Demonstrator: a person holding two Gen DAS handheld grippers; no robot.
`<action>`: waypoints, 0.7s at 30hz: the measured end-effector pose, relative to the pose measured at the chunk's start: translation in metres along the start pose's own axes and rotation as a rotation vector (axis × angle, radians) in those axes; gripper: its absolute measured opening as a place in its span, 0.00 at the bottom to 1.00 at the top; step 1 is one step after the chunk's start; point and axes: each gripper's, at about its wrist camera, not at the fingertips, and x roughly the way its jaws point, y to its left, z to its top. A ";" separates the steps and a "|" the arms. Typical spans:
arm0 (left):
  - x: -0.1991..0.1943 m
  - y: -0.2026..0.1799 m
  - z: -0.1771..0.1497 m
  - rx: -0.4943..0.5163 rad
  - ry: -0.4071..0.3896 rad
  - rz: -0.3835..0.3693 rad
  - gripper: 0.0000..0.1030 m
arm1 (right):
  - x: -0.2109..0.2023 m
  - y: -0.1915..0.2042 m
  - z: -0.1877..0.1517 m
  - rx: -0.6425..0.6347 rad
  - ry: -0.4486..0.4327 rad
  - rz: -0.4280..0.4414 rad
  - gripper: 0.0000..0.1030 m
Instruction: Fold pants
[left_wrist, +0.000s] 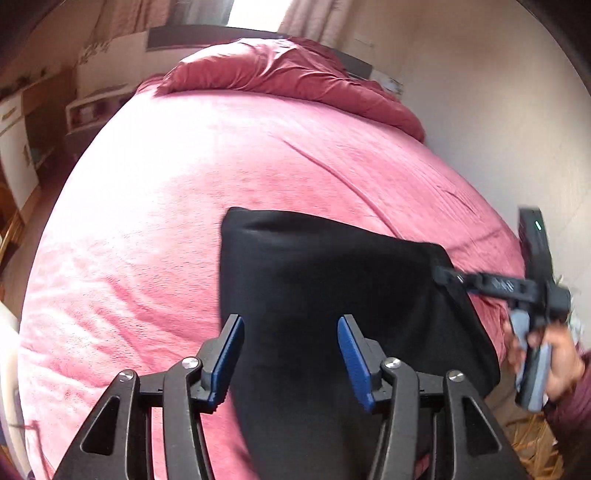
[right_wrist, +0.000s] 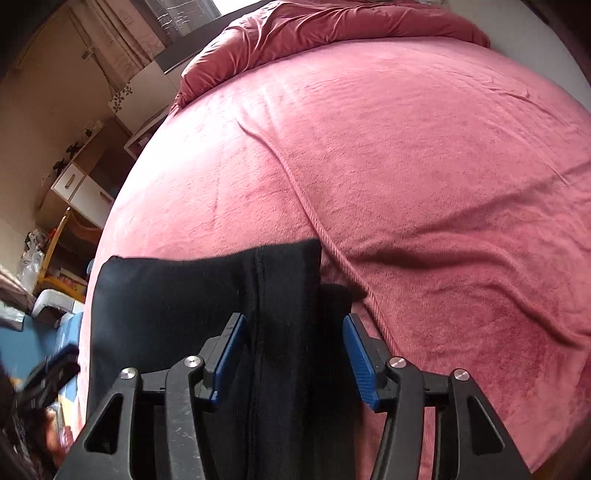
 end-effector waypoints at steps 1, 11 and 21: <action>0.003 0.008 0.003 -0.021 0.012 -0.006 0.58 | -0.001 -0.002 -0.004 0.002 0.017 0.019 0.69; 0.048 0.037 -0.013 -0.076 0.173 -0.155 0.80 | 0.002 -0.022 -0.056 0.018 0.119 0.133 0.78; 0.069 0.043 -0.026 -0.142 0.238 -0.256 0.63 | 0.024 -0.032 -0.062 0.062 0.128 0.244 0.65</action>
